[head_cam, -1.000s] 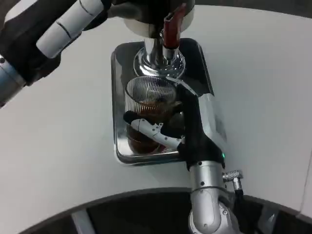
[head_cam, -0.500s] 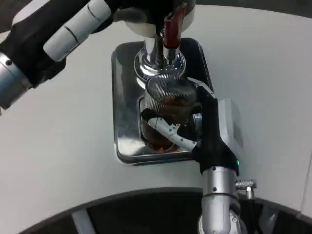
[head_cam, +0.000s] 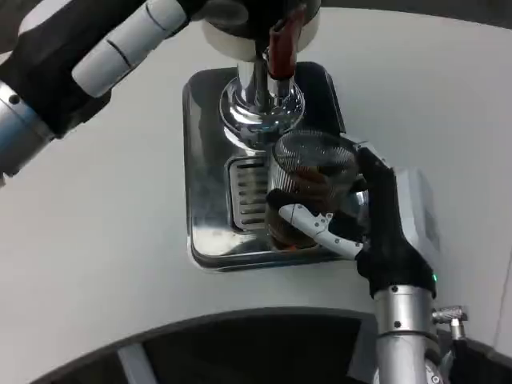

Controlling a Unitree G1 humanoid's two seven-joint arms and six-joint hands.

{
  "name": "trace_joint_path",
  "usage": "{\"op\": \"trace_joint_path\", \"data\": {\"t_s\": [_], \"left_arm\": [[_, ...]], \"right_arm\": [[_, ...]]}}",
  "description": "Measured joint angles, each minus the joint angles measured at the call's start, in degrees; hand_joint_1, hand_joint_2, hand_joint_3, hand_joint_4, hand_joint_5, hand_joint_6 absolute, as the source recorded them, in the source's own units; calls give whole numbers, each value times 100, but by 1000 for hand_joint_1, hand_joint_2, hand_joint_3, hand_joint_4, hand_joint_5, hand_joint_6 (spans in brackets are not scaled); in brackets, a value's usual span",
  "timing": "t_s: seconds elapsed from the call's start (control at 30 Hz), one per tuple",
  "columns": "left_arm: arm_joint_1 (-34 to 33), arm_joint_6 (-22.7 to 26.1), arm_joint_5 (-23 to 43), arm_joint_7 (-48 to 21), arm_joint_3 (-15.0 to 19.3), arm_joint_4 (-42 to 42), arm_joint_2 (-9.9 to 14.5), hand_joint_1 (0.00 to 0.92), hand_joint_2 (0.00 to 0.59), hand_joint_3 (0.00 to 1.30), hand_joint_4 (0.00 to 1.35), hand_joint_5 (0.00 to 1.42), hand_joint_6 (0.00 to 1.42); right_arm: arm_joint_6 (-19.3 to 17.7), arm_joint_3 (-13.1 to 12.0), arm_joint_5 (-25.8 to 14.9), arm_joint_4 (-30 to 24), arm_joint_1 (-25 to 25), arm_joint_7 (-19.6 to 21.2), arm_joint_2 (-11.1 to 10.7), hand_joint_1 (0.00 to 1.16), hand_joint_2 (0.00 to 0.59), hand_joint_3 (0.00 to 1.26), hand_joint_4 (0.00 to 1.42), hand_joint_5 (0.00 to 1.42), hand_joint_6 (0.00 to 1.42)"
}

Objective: Grasp the cup under the faucet to collect the drink, then remove the cup.

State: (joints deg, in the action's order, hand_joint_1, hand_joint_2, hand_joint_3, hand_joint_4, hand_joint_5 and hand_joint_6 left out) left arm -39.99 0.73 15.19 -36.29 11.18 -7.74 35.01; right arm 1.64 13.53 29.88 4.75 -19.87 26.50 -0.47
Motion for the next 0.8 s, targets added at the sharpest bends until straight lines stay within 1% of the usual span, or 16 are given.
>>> {"op": "trace_joint_path", "data": {"t_s": [0.2,0.37,0.53,0.73,0.8], "left_arm": [[24,-179,40,288,266,-209,-137,0,129,273,177,189,236],[329,-276,42,347,466,-613,-110,0,127,282,189,204,257],[1013,-352,-11,343,725,-1151,105,0,127,282,192,207,259],[2057,-367,-38,398,1069,-1533,121,0,127,282,194,213,260],[2296,-367,-37,434,1118,-1611,118,0,127,282,194,215,261]], "right_arm": [[-47,-93,-6,-193,155,-137,-41,928,182,711,914,1263,1424],[-49,-186,-9,-315,246,-203,-72,930,183,717,914,1265,1424],[-57,-252,-24,-439,342,-305,-158,932,183,726,927,1266,1424],[-68,-311,-85,-587,478,-402,-205,933,183,739,945,1280,1424],[-68,-326,-107,-648,500,-445,-214,933,183,743,947,1280,1424]]}}
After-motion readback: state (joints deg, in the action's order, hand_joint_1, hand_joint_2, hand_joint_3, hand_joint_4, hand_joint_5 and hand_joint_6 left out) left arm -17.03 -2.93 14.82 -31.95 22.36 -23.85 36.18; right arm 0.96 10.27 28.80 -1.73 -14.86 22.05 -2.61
